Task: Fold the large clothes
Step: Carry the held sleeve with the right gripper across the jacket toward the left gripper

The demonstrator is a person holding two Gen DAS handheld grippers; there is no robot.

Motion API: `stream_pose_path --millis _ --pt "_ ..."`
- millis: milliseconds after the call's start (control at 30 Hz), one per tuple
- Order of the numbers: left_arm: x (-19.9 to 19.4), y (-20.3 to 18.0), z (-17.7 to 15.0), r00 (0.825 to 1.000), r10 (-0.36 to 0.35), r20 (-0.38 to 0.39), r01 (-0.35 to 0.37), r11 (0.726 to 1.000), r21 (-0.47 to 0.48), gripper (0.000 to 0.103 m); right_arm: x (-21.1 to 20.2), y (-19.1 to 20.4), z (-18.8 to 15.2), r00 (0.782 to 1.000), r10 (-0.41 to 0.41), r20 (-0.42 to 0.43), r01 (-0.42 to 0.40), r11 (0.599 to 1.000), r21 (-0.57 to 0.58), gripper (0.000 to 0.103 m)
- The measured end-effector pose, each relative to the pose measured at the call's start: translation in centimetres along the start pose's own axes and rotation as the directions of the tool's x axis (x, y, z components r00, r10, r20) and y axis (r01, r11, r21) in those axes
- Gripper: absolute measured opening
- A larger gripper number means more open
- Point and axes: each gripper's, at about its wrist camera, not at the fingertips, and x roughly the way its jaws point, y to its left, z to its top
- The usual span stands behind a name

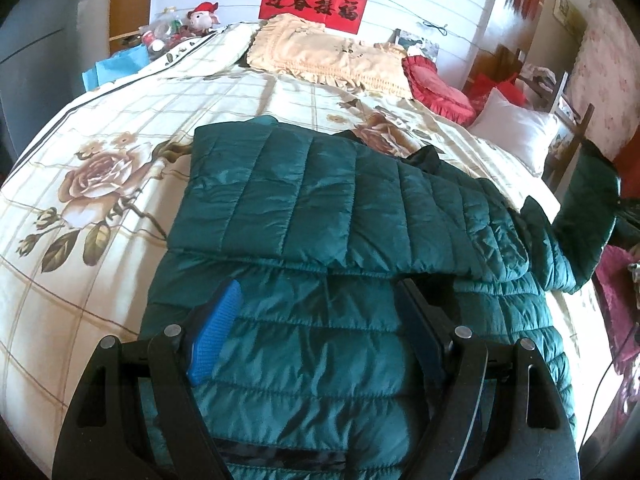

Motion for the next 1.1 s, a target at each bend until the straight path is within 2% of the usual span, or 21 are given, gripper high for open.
stream_pose_path --millis 667,1100 --pt "-0.3 3.7 -0.2 1.000 0.009 -0.012 -0.010 0.998 -0.065 0.080 2.1 11.9 -0.9 0.985 0.145 -0.090 -0.156 0.979 -0.132 0.011" --pt "-0.6 6.2 -0.4 1.000 0.007 -0.008 -0.008 0.993 -0.116 0.080 3.7 19.1 -2.0 0.961 0.231 -0.154 -0.257 0.950 -0.179 0.011"
